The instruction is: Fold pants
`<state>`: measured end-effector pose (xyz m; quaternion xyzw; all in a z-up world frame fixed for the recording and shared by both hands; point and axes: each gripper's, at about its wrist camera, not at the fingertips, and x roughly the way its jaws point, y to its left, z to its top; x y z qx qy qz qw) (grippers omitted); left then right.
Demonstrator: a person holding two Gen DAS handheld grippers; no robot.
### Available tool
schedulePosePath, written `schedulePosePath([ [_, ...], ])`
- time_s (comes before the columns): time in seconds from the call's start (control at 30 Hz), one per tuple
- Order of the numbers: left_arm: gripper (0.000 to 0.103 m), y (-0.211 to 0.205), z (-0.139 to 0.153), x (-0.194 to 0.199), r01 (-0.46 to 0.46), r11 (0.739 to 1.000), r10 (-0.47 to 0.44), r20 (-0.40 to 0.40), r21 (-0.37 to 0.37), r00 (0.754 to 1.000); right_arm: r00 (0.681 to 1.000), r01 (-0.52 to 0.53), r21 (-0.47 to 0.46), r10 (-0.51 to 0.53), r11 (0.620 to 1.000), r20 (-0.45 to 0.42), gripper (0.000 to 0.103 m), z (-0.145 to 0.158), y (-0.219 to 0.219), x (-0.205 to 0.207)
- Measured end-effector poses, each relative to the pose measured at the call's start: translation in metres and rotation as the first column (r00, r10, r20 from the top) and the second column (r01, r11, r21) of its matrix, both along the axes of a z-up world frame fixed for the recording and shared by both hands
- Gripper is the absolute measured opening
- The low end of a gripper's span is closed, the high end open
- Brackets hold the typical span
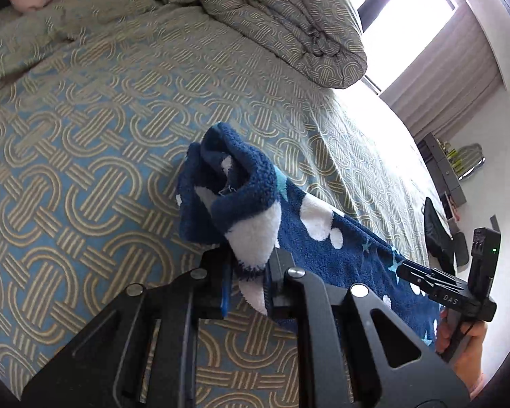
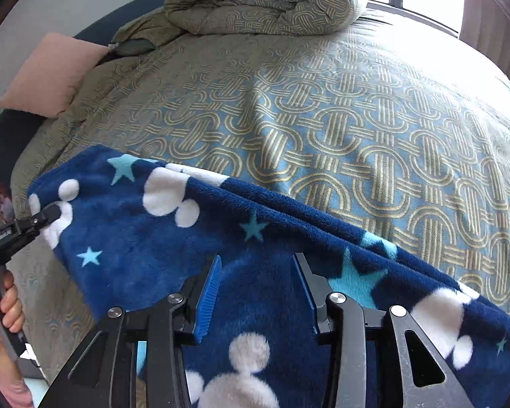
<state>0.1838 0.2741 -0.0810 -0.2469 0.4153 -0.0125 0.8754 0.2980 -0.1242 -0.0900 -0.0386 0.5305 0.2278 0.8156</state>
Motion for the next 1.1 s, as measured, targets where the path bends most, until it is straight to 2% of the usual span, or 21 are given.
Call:
schedulePosePath([
  [0.2,0.016,-0.039,0.038,0.007,0.082,0.989,-0.088,0.049,0.119,0.995,0.998,0.027,0.051,-0.024,0.998,-0.051,0.048,0.009,-0.048,-0.034],
  [0.3,0.016,-0.067,0.052,0.015,0.132,0.979,-0.144,0.067,0.152,0.987,0.995,0.058,0.127,-0.046,0.99,-0.09,0.057,0.01,-0.076,-0.05],
  [0.37,0.016,-0.094,0.06,0.019,0.185,0.966,-0.201,0.074,0.183,0.977,0.989,0.102,0.178,-0.081,0.979,-0.121,0.058,0.01,-0.1,-0.061],
  [0.47,0.016,-0.156,0.065,0.021,0.317,0.915,-0.343,0.067,0.25,0.937,0.977,0.181,0.235,-0.148,0.955,-0.15,0.058,0.006,-0.135,-0.075],
  [0.53,0.016,-0.207,0.058,0.018,0.429,0.865,-0.453,0.038,0.26,0.891,0.967,0.233,0.265,-0.195,0.936,-0.164,0.059,0.003,-0.157,-0.083],
  [0.63,0.017,-0.277,0.032,0.01,0.566,0.785,-0.576,-0.039,0.251,0.817,0.944,0.316,0.285,-0.269,0.905,-0.191,0.059,-0.003,-0.191,-0.094],
  [0.73,0.026,-0.328,0.003,-0.006,0.657,0.706,-0.648,-0.134,0.264,0.75,0.918,0.387,0.311,-0.33,0.868,-0.22,0.06,-0.009,-0.216,-0.101],
  [0.77,0.029,-0.336,-0.001,-0.012,0.665,0.689,-0.653,-0.152,0.286,0.742,0.909,0.407,0.325,-0.343,0.854,-0.238,0.061,-0.011,-0.225,-0.103],
  [0.8,0.038,-0.341,-0.001,-0.021,0.665,0.675,-0.657,-0.15,0.32,0.739,0.901,0.424,0.339,-0.352,0.84,-0.255,0.061,-0.013,-0.231,-0.104],
  [0.83,0.043,-0.339,0.002,-0.028,0.672,0.665,-0.67,-0.139,0.326,0.729,0.894,0.437,0.354,-0.357,0.827,-0.27,0.062,-0.015,-0.236,-0.106],
  [0.87,0.043,-0.332,0.006,-0.034,0.684,0.659,-0.685,-0.126,0.312,0.717,0.891,0.444,0.365,-0.358,0.818,-0.281,0.063,-0.016,-0.241,-0.107],
  [0.9,0.044,-0.325,0.011,-0.039,0.685,0.662,-0.687,-0.121,0.303,0.717,0.889,0.447,0.372,-0.356,0.814,-0.288,0.063,-0.016,-0.243,-0.107],
  [0.93,0.047,-0.316,0.015,-0.042,0.672,0.674,-0.675,-0.117,0.306,0.729,0.889,0.446,0.379,-0.353,0.811,-0.292,0.063,-0.017,-0.243,-0.107],
  [0.97,0.05,-0.306,0.018,-0.045,0.65,0.69,-0.654,-0.111,0.317,0.748,0.89,0.443,0.383,-0.349,0.81,-0.292,0.064,-0.016,-0.244,-0.106],
  [1.03,0.06,-0.272,0.026,-0.052,0.579,0.741,-0.586,-0.091,0.341,0.805,0.895,0.434,0.394,-0.338,0.81,-0.291,0.065,-0.015,-0.241,-0.102],
  [1.1,0.061,-0.234,0.028,-0.057,0.508,0.793,-0.515,-0.074,0.337,0.854,0.902,0.417,0.414,-0.313,0.81,-0.296,0.066,-0.014,-0.233,-0.095],
])
